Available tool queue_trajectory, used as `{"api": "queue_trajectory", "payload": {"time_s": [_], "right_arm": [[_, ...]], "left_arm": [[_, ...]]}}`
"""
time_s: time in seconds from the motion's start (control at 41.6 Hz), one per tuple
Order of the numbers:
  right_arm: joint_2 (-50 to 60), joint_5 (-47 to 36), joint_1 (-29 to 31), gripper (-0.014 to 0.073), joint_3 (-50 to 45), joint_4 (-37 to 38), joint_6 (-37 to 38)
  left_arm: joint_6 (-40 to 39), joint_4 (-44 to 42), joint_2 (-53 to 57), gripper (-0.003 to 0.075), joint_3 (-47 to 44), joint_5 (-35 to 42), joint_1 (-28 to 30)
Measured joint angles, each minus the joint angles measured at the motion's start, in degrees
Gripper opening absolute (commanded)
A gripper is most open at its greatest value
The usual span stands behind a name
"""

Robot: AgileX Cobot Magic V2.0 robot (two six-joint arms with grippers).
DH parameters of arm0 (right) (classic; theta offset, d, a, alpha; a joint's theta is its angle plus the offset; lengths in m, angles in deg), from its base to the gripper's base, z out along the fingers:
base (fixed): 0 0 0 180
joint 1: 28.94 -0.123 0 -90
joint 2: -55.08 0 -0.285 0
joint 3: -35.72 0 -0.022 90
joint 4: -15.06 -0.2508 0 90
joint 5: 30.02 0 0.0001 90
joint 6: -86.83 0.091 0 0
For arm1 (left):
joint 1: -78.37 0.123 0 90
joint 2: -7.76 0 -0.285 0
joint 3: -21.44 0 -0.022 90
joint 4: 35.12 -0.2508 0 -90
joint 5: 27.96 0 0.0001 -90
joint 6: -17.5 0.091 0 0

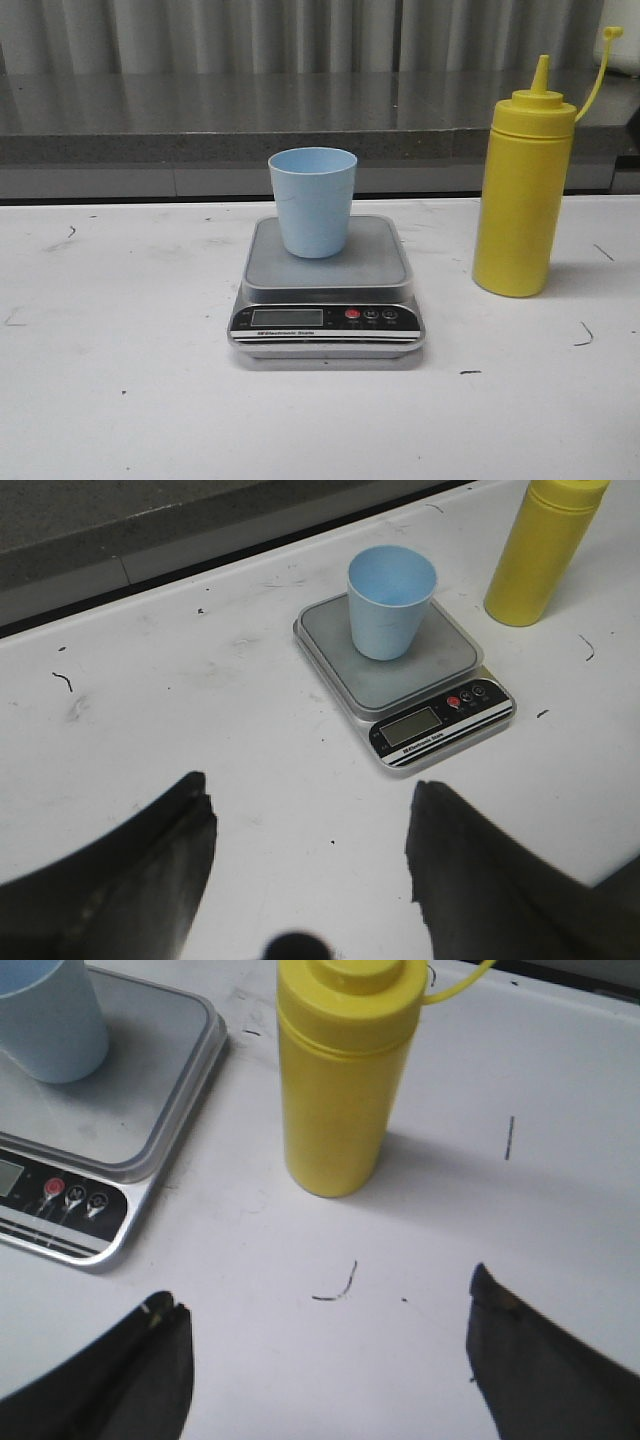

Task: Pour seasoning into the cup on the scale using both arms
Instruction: 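Reach the right gripper to the yellow squeeze bottle and grasp it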

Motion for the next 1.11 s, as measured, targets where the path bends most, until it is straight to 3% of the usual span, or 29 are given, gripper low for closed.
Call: {"api": "queue_trajectory", "payload": {"time_s": [0.168, 0.409, 0.625, 0.842, 1.106], "right_arm": [[-6.50, -13.62, -0.13, 0.0582, -5.02, -0.63, 0.00], [-18.61, -42.35, -0.13, 0.0582, -13.99, -0.75, 0.00], [-31.55, -61.62, -0.13, 0.0582, -14.69, -3.28, -0.12], [-38.71, -73.77, -0.01, 0.0582, -14.69, -5.70, -0.12], [-44.27, -78.74, 1.70, 0.0582, -11.07, -6.53, -0.12]], "left_arm": [[0.00, 0.00, 0.00, 0.0418, 0.00, 0.00, 0.00], [0.00, 0.00, 0.00, 0.0418, 0.00, 0.00, 0.00], [-0.10, 0.00, 0.00, 0.0418, 0.00, 0.00, 0.00], [-0.10, 0.00, 0.00, 0.0418, 0.00, 0.00, 0.00], [-0.10, 0.00, 0.00, 0.0418, 0.00, 0.00, 0.00]]}}
